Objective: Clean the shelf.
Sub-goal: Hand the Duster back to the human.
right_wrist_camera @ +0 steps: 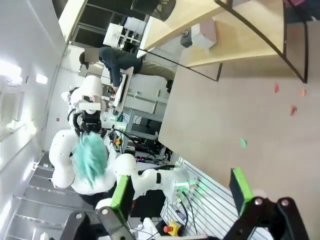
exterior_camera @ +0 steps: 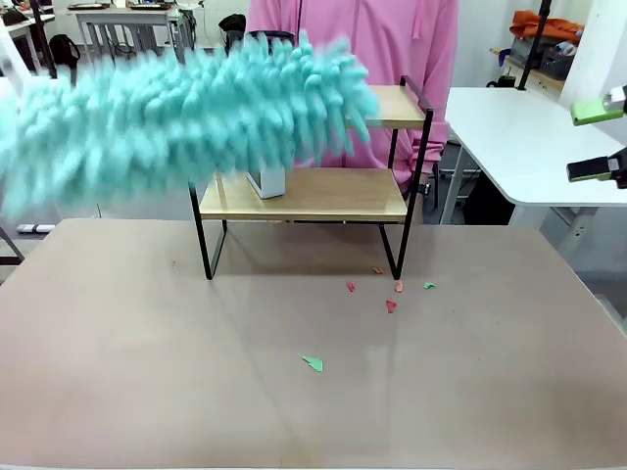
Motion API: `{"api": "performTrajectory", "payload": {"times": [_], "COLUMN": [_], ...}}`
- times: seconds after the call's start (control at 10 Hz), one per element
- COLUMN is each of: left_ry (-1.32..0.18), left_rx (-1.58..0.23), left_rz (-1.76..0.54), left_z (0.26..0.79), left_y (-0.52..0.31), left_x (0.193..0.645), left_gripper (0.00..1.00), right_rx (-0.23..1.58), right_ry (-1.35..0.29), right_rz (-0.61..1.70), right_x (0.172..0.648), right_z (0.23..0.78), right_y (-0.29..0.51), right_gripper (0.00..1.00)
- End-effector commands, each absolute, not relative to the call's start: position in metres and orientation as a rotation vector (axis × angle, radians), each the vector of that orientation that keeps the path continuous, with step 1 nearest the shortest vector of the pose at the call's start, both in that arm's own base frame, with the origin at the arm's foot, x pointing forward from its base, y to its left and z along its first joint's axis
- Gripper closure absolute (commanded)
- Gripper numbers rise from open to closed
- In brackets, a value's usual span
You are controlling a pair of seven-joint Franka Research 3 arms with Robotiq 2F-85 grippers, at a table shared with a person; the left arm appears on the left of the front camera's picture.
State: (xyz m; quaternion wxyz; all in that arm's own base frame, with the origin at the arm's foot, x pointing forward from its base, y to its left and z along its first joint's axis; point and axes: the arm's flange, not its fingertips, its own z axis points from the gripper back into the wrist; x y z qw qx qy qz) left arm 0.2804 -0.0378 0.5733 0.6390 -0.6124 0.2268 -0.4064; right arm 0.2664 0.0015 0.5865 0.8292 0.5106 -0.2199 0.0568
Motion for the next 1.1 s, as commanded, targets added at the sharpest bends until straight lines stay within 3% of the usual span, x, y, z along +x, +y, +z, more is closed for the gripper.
{"api": "performTrajectory", "payload": {"times": [0.0,0.1,0.2,0.3,0.4,0.7,1.0], "left_ry": [0.764,0.621,0.635,0.635,0.688,0.67,0.654], "left_rx": [-1.141,-1.013,-1.3,-1.3,-1.16,-1.061,-1.079], "left_rz": [-1.242,-1.13,-1.022,-1.022,-1.09,-1.025,-1.01], "left_z": [0.583,0.583,0.555,0.555,0.546,0.53,0.524], "left_y": [0.029,0.026,-0.041,-0.041,-0.026,-0.057,-0.075], "left_x": [0.295,0.298,0.275,0.275,0.281,0.282,0.286], "left_gripper": [0.88,0.88,0.88,0.88,0.88,0.88,0.88], "right_rx": [1.095,1.095,1.095,1.084,1.142,1.239,1.277], "right_ry": [-0.471,-0.471,-0.471,-0.463,-0.397,-0.226,-0.065], "right_rz": [0.154,0.154,0.154,0.139,0.151,0.235,0.32], "right_x": [0.263,0.263,0.263,0.263,0.279,0.322,0.306], "right_z": [0.593,0.593,0.593,0.589,0.574,0.54,0.502], "right_y": [0.009,0.009,0.009,0.006,0.017,0.077,0.154], "right_gripper": [0.0,0.0,0.0,0.0,0.0,0.0,0.0]}}
